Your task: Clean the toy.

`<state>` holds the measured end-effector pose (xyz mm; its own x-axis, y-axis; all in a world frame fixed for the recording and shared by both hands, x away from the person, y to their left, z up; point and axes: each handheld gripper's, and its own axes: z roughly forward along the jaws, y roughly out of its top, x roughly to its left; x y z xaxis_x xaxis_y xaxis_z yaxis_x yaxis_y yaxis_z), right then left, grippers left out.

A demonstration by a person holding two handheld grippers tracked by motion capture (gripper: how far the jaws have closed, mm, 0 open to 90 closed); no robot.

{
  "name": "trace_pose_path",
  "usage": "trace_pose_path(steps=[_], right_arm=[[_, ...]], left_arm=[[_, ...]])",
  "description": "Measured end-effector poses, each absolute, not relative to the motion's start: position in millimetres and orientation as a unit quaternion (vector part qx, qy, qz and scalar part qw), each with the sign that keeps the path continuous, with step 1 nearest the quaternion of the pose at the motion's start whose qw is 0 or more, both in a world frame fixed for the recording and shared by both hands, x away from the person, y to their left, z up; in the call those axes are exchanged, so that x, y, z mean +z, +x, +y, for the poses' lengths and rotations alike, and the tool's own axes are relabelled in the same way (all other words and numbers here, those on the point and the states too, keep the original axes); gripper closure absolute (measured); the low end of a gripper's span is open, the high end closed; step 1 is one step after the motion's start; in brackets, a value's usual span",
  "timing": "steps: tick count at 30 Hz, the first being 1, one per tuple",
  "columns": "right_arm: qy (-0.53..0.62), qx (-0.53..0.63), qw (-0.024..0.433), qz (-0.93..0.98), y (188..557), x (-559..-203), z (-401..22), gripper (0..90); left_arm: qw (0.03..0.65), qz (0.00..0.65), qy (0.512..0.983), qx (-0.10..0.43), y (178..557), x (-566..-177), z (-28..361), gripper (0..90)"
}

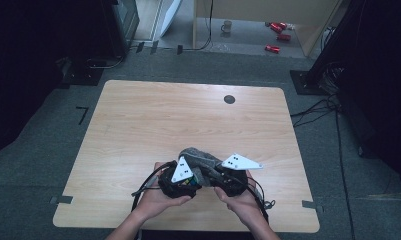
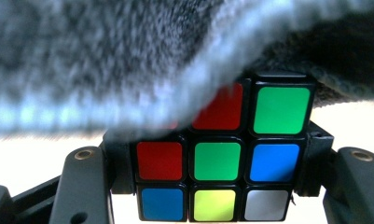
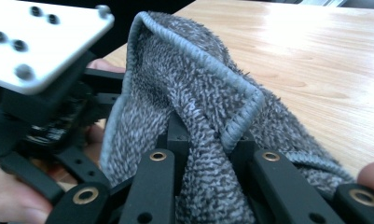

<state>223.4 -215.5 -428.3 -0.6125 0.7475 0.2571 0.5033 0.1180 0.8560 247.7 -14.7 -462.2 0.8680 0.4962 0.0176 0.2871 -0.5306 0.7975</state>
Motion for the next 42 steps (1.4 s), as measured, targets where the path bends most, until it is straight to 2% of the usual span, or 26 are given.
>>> trace_pose_path(steps=[1,4,10,18,23,29,32,35,42], right_arm=[[0.435,0.502,0.131,0.736,226.5,-431.5,-219.1,77.6],[0.452,0.505,0.116,0.726,229.8,-436.0,-223.8,77.6],[0.429,0.527,0.131,0.722,218.5,-428.7,-211.1,77.6],[0.455,0.516,0.136,0.713,226.2,-431.2,-224.4,77.7],[0.432,0.518,0.164,0.72,217.9,-423.3,-213.4,77.8],[0.472,0.507,0.143,0.707,231.3,-437.8,-228.9,77.9],[0.451,0.512,0.152,0.715,223.7,-433.1,-222.6,77.6],[0.43,0.512,0.168,0.724,221.0,-429.0,-214.3,77.7],[0.459,0.524,0.123,0.707,230.9,-435.0,-234.6,77.6]], left_arm=[[0.429,0.227,0.866,0.122,248.1,-462.0,-14.2,35.1],[0.425,0.226,0.868,0.124,249.4,-464.2,-15.2,35.1],[0.439,0.226,0.861,0.121,248.7,-461.7,-13.1,35.1],[0.447,0.215,0.86,0.123,248.0,-458.9,-14.4,35.2],[0.456,0.218,0.855,0.117,250.3,-456.7,-11.2,35.1],[0.456,0.226,0.854,0.107,254.7,-461.2,-10.5,35.2],[0.45,0.225,0.856,0.115,254.2,-461.9,-11.6,35.1],[0.457,0.237,0.852,0.1,255.2,-461.8,-8.6,35.2],[0.478,0.253,0.838,0.069,259.6,-464.4,-5.5,35.2]])
